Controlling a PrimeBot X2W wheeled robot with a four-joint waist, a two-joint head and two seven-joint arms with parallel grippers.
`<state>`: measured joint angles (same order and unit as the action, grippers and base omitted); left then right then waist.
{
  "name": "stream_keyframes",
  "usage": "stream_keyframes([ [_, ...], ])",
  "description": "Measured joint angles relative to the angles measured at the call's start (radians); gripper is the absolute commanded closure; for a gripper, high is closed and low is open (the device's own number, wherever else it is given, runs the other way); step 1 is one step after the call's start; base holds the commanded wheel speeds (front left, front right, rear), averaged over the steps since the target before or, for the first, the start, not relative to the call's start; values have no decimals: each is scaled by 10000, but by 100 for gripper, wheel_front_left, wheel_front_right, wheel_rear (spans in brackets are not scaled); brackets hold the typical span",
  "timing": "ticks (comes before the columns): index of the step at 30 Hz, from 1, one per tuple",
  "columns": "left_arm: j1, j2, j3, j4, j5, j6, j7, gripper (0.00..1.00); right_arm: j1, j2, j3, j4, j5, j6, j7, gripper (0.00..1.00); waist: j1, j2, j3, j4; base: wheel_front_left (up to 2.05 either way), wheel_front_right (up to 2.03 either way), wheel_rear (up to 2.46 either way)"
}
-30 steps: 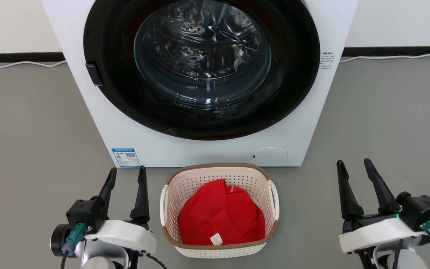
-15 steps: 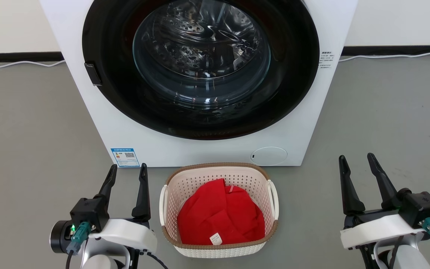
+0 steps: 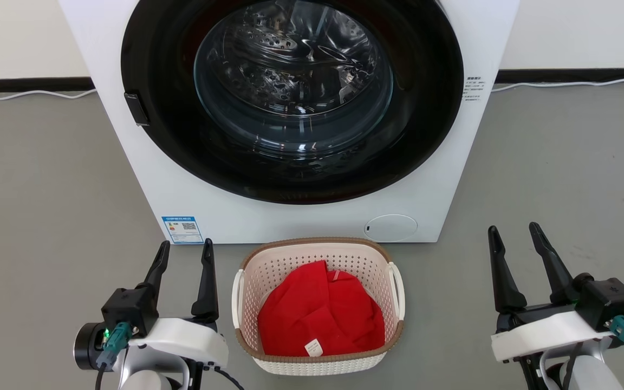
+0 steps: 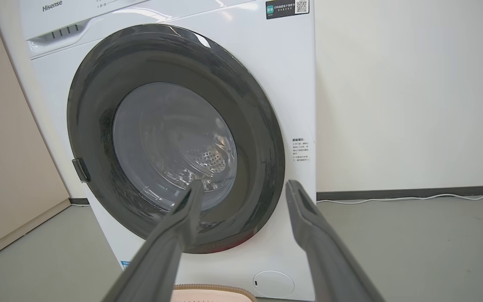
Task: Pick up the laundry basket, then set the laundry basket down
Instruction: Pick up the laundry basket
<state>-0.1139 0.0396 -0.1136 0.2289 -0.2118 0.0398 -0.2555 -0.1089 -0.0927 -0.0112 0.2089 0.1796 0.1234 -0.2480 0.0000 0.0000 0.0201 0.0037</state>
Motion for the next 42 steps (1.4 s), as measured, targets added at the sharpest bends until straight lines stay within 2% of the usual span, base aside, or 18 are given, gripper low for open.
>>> stream_keyframes([
  [29, 0, 0, -42, 40, -94, 0, 0, 0, 1, -58, 111, 29, 113, 0, 0, 0, 0, 0, -17, -81, 0, 0, 0],
  [42, -47, 2, -42, -25, -77, -19, 0, 0, -14, -75, 159, 31, 186, 0, 0, 0, 0, 0, 344, -140, 0, 0, 0],
])
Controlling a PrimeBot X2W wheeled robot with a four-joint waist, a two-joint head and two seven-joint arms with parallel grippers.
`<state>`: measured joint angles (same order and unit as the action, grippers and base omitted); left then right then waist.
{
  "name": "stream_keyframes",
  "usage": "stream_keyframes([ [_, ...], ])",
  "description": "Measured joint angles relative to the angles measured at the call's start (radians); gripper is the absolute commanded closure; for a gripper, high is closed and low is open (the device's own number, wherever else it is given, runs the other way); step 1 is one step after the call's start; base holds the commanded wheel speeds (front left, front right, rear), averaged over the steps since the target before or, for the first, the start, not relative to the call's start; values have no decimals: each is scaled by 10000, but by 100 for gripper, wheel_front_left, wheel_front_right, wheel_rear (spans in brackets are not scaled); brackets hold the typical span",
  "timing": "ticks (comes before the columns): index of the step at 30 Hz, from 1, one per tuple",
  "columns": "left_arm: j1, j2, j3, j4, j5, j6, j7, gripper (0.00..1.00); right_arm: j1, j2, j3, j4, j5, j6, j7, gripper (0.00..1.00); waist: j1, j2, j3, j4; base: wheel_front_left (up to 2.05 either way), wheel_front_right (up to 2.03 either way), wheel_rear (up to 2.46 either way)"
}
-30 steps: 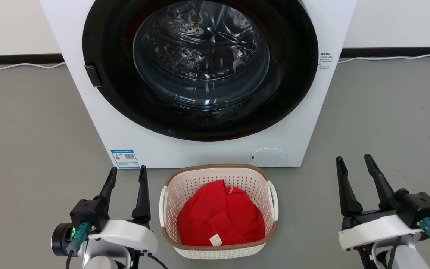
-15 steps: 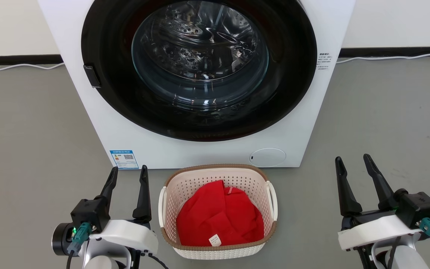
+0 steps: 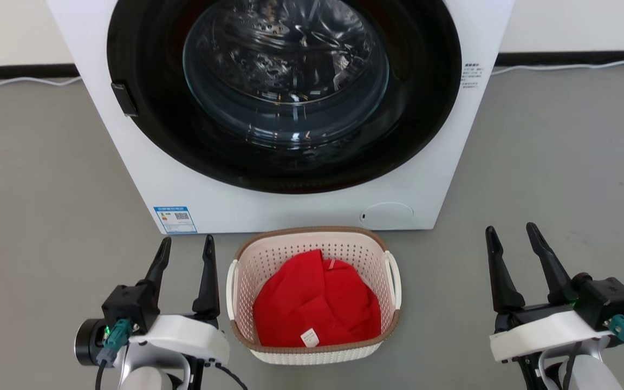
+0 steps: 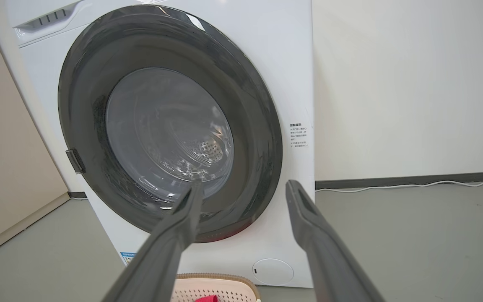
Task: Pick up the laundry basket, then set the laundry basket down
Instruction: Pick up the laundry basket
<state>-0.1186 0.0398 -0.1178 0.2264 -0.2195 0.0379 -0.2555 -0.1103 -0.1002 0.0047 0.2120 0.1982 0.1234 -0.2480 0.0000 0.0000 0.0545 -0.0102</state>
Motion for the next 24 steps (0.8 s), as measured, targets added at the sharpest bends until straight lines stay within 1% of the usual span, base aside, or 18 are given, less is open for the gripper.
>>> stream_keyframes([
  [10, -403, -2, 35, -31, -2, -31, 0, 0, -389, -2, -15, -12, 92, 0, 0, 0, 0, 0, 698, -48, 0, 0, 0],
  [24, -1391, -8, 58, 102, -17, -132, 0, 0, -1278, -52, 2, 205, 326, 0, -2, 0, 1, 0, 2210, -31, 0, 0, 0],
])
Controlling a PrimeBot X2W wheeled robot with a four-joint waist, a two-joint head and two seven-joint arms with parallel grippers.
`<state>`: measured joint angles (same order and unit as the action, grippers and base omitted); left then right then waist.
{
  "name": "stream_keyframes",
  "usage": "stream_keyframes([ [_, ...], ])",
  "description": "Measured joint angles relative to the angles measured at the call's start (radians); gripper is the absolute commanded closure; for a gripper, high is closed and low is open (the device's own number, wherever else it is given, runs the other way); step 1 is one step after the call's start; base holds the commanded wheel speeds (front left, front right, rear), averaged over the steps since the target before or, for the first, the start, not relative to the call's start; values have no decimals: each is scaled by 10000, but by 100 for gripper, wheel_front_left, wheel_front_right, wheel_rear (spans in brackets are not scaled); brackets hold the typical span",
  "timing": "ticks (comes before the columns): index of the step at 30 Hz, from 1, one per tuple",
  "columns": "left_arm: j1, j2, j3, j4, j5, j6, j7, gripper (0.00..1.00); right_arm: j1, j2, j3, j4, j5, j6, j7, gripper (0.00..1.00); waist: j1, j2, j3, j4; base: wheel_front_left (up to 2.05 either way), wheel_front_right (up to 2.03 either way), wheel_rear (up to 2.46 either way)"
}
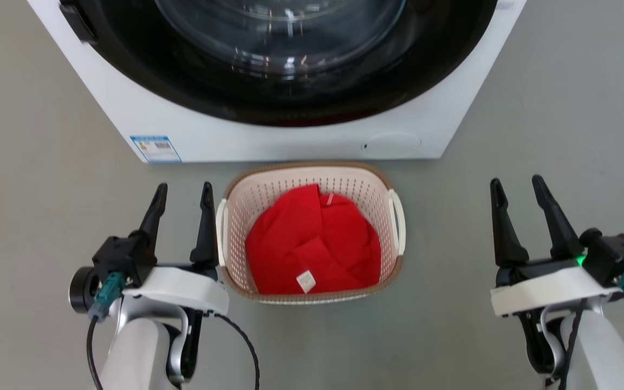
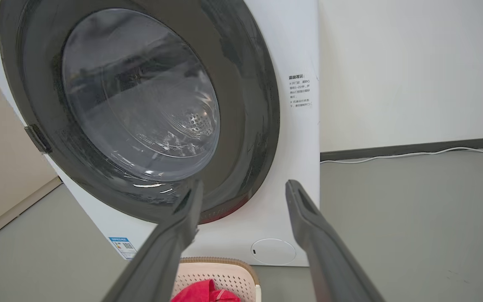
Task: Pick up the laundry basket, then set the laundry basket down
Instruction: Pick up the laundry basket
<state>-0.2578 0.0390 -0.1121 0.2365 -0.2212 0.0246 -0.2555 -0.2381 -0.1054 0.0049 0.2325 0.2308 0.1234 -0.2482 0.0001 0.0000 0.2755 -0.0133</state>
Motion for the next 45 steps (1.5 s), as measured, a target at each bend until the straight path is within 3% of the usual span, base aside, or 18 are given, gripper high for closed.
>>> stream_keyframes([
  [26, -2368, -44, 282, 1104, 376, -265, -10, 0, -2188, -245, 617, 773, 313, 0, -36, 0, 0, 0, 2919, 7, 0, 0, 0],
  [34, -3025, -67, 510, 1685, -40, -441, -12, 0, -2802, -259, 767, 1083, 387, 0, -42, 0, 0, 0, 3638, 44, 0, 0, 0],
  [45, -4126, -69, 890, 2959, 493, -527, -12, 0, -3903, -263, 1097, 1814, 485, 0, -44, 0, 0, 0, 4832, 22, 0, 0, 0],
])
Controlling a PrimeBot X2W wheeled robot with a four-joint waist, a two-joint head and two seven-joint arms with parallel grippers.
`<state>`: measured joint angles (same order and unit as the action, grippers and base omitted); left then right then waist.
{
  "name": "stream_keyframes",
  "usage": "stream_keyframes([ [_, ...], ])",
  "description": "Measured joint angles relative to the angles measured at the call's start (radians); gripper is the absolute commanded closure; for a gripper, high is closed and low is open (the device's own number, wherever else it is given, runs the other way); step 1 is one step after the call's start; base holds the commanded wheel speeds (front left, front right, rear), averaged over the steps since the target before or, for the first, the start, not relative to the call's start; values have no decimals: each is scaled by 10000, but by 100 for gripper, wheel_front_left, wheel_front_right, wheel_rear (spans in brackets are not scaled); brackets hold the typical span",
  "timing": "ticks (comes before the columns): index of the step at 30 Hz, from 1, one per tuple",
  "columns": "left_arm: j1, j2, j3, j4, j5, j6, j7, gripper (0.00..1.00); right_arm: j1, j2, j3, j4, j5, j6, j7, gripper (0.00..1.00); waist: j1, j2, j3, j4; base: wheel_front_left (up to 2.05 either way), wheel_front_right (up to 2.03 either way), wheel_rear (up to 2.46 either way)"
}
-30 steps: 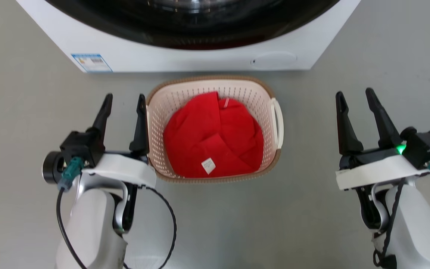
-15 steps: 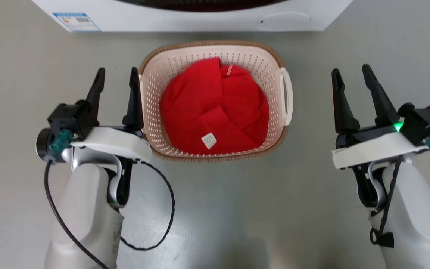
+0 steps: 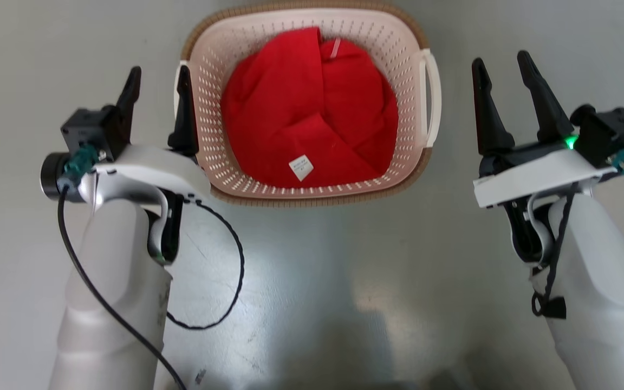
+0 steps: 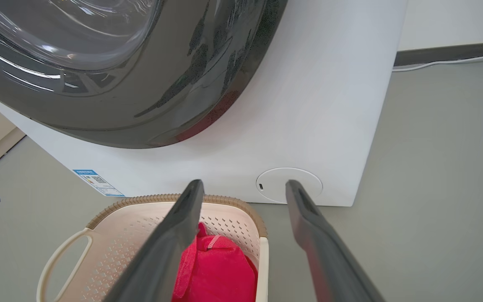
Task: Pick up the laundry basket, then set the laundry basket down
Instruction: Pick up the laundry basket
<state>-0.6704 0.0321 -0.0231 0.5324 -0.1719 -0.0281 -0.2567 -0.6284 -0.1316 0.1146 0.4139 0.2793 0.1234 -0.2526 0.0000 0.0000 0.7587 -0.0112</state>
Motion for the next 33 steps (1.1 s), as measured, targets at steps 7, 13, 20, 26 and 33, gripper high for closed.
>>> stream_keyframes([
  [7, -987, 73, 397, 1037, 94, -86, 0, 0, -841, -4, 255, 865, 105, 0, -25, 0, 0, 0, 674, -11, 0, 0, 0],
  [13, -1416, 119, 600, 1877, 146, -121, 0, 0, -1366, -6, 500, 1645, 249, 0, -25, 0, 0, 0, 973, -42, 0, 0, 0],
  [20, -2108, 176, 694, 3256, 146, -351, 0, 0, -2096, -13, 993, 2920, 516, 0, -27, 0, 0, 0, 1268, -77, 0, 0, 0],
  [26, -2699, 194, 642, 4441, 165, -395, 0, 0, -2640, 36, 1369, 4088, 955, 0, -27, 0, 0, 0, 1494, -43, 0, 0, 0],
  [33, -3497, 188, 635, 5382, 161, -336, 0, 0, -3429, 77, 2019, 5164, 1402, 0, -27, 0, 0, 0, 1890, 37, 0, 0, 0],
])
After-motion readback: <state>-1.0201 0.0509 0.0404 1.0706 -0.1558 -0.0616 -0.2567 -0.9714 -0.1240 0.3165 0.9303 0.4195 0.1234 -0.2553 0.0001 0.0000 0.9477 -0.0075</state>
